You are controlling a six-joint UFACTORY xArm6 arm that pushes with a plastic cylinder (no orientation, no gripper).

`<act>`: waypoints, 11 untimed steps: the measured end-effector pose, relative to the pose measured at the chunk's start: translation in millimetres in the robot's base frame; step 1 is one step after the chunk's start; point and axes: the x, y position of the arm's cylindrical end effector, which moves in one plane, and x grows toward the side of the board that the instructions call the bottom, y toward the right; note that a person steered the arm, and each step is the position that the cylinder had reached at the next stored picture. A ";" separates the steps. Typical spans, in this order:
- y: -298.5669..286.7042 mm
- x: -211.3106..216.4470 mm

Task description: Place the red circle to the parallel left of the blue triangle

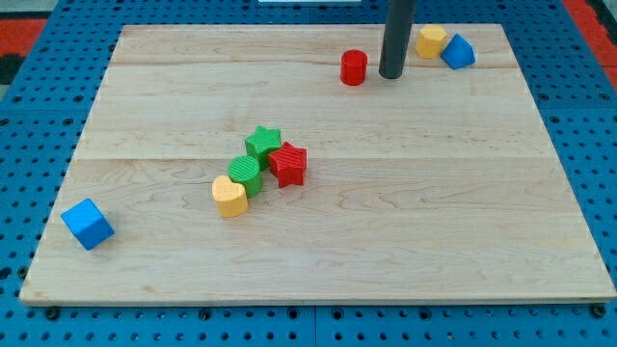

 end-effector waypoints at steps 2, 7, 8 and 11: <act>-48.4 30.6; -64.3 -7.7; -30.1 -11.8; -45.6 109.7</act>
